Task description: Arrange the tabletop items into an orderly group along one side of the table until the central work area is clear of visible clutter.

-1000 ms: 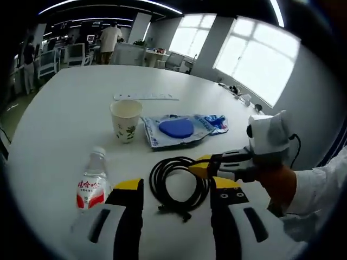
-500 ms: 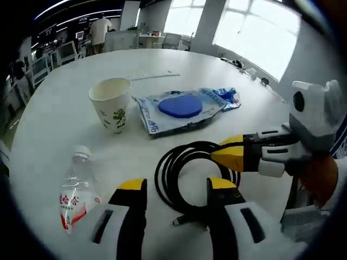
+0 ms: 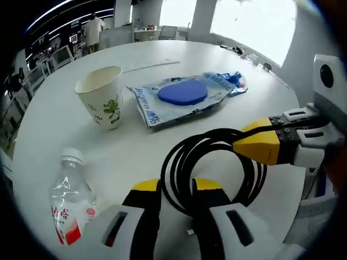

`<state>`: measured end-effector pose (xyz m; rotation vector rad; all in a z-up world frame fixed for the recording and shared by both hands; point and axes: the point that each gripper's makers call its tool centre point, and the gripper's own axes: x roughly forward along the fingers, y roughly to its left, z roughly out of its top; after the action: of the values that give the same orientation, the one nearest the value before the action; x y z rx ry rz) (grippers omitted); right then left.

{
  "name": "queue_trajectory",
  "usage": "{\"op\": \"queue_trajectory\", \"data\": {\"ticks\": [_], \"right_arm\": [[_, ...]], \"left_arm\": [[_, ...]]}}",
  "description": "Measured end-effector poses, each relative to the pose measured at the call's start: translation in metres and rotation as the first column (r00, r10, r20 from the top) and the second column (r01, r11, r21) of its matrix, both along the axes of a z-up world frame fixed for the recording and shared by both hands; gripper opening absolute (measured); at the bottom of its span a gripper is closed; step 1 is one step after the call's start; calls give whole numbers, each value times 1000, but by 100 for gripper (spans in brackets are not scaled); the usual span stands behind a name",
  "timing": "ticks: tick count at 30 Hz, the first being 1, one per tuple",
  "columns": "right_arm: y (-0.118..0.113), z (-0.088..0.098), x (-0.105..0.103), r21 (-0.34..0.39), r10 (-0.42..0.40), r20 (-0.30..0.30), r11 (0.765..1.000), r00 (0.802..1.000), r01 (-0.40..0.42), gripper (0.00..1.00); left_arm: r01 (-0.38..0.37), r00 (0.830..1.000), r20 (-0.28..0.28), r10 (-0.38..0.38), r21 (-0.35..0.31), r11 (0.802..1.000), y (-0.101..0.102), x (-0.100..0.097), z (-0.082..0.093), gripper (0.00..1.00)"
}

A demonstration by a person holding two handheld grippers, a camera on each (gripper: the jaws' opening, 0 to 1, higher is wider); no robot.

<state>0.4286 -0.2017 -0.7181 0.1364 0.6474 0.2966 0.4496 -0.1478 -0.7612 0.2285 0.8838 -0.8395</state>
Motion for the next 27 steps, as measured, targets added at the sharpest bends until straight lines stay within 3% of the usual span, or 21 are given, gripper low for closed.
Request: {"op": "queue_trajectory", "data": {"ticks": [12,19,27], "right_arm": [[7,16,-5,42,9,16,999,1000,-10,0],[-1,42,-6,74,-6,50,997,999,2,0],[-20,64,-12,95,-32,74,995,997,25,0]], "left_arm": [[-15,1000,26,16,-29,999,5,1,16,12],[-35,999,32,38,-87,996,-3,1,41,8],[-7,999,47,13,-140,990,-22,-4,70,7]]}}
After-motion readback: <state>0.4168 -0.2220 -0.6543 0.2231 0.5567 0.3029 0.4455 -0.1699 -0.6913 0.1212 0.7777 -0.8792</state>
